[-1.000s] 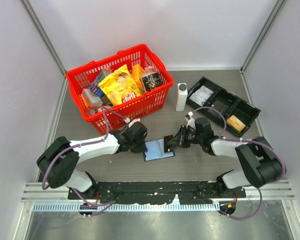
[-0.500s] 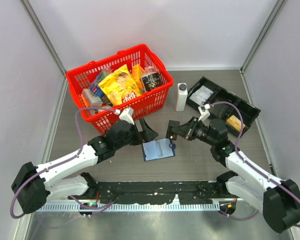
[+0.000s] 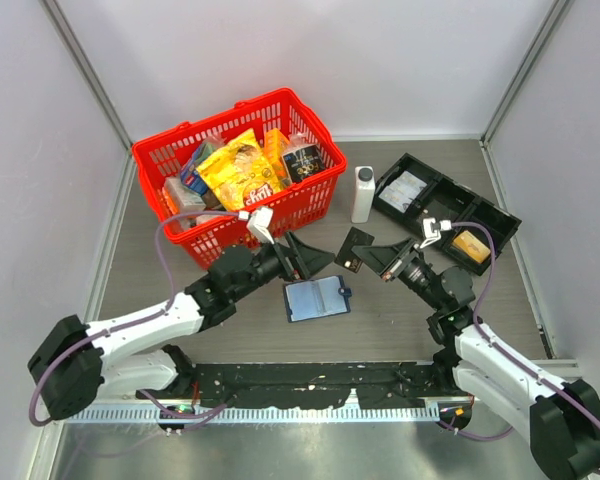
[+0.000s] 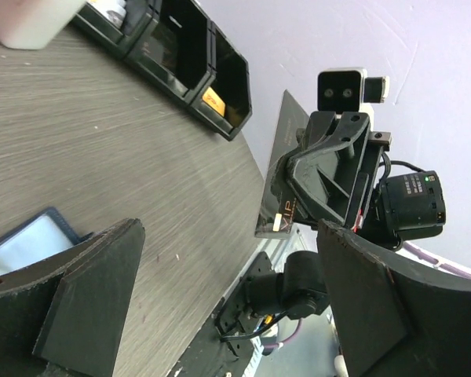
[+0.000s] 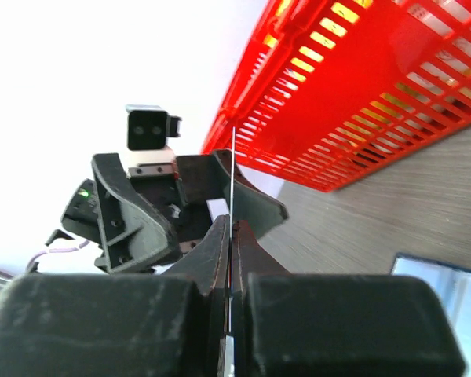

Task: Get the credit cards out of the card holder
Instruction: Place the credit card in the storage box.

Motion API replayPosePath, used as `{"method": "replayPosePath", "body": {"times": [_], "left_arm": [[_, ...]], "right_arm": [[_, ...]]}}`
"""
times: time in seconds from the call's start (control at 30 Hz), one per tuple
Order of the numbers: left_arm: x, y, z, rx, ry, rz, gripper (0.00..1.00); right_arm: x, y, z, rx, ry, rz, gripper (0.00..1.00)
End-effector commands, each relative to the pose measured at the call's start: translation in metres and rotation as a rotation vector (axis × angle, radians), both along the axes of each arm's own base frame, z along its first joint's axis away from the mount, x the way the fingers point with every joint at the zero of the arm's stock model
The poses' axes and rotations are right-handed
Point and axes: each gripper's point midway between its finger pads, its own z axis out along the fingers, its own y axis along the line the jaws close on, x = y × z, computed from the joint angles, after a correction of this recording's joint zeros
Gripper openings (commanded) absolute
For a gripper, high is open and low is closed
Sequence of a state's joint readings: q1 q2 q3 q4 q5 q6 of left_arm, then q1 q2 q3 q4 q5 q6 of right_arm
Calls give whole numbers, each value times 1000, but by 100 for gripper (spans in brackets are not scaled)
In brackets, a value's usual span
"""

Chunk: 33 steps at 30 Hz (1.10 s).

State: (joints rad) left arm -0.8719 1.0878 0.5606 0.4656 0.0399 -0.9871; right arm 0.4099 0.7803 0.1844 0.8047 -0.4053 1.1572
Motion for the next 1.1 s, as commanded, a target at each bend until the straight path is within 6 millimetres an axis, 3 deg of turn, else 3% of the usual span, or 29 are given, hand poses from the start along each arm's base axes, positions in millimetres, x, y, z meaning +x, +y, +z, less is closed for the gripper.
{"method": "replayPosePath", "body": {"times": [0.0,0.17,0.43,0.5,0.6,0.7,0.73,0.83,0.87,0.9,0.93,0.97,1.0,1.03,1.07], "left_arm": [[-5,-25,47,-131,-132,-80,94],[-10,-41,56,-183,-168,-132,80],[-9,-59,58,-210,-188,-169,47],[-9,-60,61,-226,-198,-173,33],[-10,-63,60,-213,-209,-190,2],[-14,-60,50,-146,-214,-213,0],[-15,-57,46,-117,-221,-216,0],[-16,-44,35,-6,-235,-239,0],[-17,-39,31,35,-235,-250,0],[-18,-34,29,77,-252,-262,0],[-21,-29,26,125,-257,-275,0],[-22,-23,21,186,-269,-286,0],[-24,-19,19,239,-290,-303,0],[-28,-14,15,294,-296,-327,0],[-32,-10,15,334,-316,-360,0]], "right_arm": [[-8,-10,41,147,-110,-23,2],[-9,-14,44,162,-121,-39,2],[-11,-12,41,157,-125,-25,4],[-13,-12,40,160,-127,-18,6],[-14,-11,40,152,-136,-15,13],[-17,-8,44,125,-157,8,24],[-18,-7,41,104,-160,11,34],[-22,-4,46,44,-193,28,48],[-19,-3,37,-8,-187,21,52],[-22,-4,43,-29,-214,20,55],[-18,-3,33,-91,-202,10,59],[-19,-4,41,-122,-229,7,61],[-18,-4,28,-204,-216,11,61],[-20,-6,41,-258,-304,-4,62],[-21,-6,29,-318,-279,12,62]]}}
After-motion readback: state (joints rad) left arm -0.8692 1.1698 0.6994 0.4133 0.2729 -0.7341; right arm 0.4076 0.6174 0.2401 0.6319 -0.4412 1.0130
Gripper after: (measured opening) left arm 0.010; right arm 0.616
